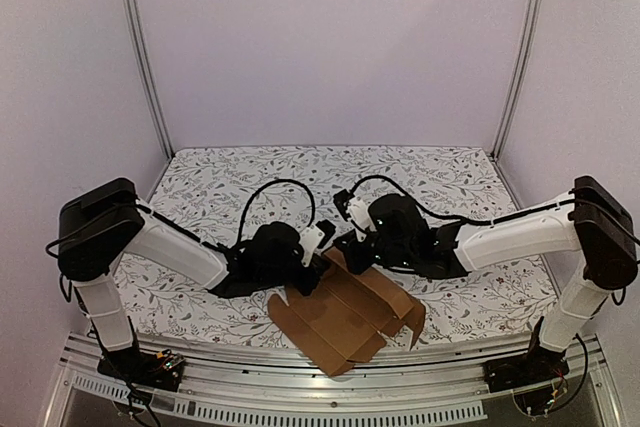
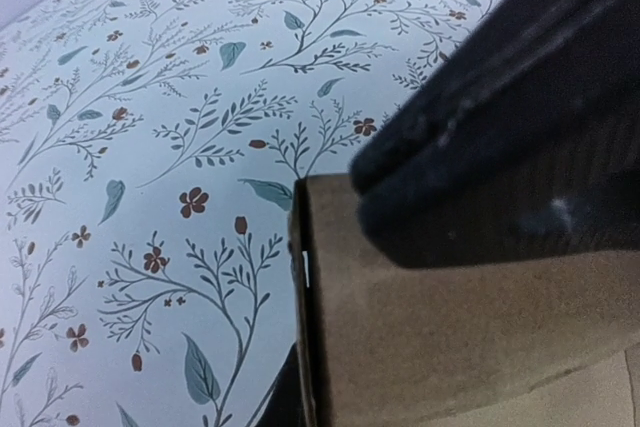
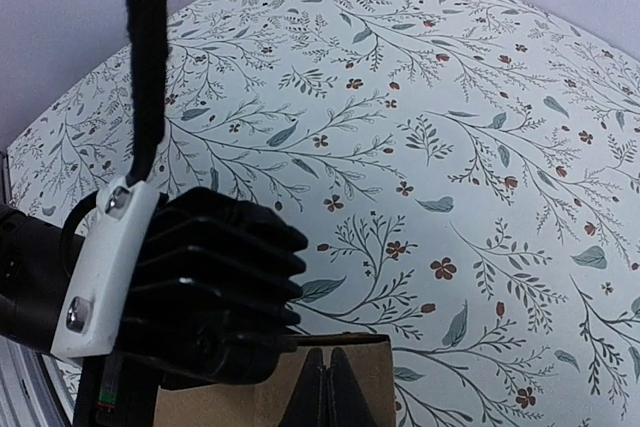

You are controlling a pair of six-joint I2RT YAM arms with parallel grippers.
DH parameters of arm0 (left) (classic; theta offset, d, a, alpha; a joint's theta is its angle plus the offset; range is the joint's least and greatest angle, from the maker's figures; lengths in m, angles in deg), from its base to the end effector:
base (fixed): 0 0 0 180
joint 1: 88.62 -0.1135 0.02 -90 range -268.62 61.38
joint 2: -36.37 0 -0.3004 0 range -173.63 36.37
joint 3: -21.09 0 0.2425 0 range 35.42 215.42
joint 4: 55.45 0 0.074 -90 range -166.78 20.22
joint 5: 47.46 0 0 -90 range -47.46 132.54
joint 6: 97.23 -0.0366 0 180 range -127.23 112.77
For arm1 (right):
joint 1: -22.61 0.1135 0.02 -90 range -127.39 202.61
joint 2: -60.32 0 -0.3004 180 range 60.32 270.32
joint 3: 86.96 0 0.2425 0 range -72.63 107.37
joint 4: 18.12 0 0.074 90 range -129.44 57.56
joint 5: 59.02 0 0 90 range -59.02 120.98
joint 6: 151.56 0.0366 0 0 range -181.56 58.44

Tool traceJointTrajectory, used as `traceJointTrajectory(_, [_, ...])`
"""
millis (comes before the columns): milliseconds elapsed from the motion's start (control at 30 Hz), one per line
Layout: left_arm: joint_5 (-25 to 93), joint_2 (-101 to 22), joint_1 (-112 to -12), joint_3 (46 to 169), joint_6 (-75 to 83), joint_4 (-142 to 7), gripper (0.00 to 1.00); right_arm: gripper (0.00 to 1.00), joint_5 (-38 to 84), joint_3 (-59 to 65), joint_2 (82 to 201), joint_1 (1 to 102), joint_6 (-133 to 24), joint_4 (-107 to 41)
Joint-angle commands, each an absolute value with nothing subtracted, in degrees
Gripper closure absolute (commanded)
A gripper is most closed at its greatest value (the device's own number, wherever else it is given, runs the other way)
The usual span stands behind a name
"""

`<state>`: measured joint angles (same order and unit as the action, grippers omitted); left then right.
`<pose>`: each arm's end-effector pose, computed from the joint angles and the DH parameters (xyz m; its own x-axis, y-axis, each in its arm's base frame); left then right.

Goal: Fold the paper box

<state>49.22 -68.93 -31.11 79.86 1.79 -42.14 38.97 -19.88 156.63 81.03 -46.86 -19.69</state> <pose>0.1961 -0.3000 0.1668 -0.4138 0.3599 -0.8362 0.7296 0.6804 -0.0682 0.1925 0.3035 0.2372 -0.4576 -0.2645 -0.8489 -0.6875 0.7107 0.1491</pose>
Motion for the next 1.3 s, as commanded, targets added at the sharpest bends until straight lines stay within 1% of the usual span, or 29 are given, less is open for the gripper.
traceJointTrajectory(0, [48.2, -70.4, -31.8, 78.2, 2.9, -39.4, 1.0, 1.0, 37.8, -20.0, 159.1, 80.7, -45.7, -15.0])
traceJointTrajectory(267, [47.1, -70.9, -31.8, 76.6, 4.0, -36.7, 1.0, 1.0, 37.2, -20.4, 161.8, 80.6, -45.2, -12.5])
traceJointTrajectory(500, [46.8, -71.4, -31.8, 76.1, 4.3, -35.5, 0.97, 1.0, 36.7, -22.2, 164.3, 80.6, -44.7, -11.4])
traceJointTrajectory(667, [46.8, -71.6, -31.8, 75.6, 4.5, -34.9, 0.92, 1.0, 36.9, -24.2, 165.1, 80.9, -44.0, -10.5])
traceJointTrajectory(933, [46.8, -71.7, -31.7, 73.8, 6.0, -33.0, 0.81, 1.0, 38.7, -26.5, 164.9, 82.6, -43.9, -10.4])
traceJointTrajectory(1267, [46.0, -71.0, -31.7, 73.2, 7.1, -31.7, 0.79, 1.0, 40.6, -27.1, 165.2, 85.1, -44.0, -11.3])
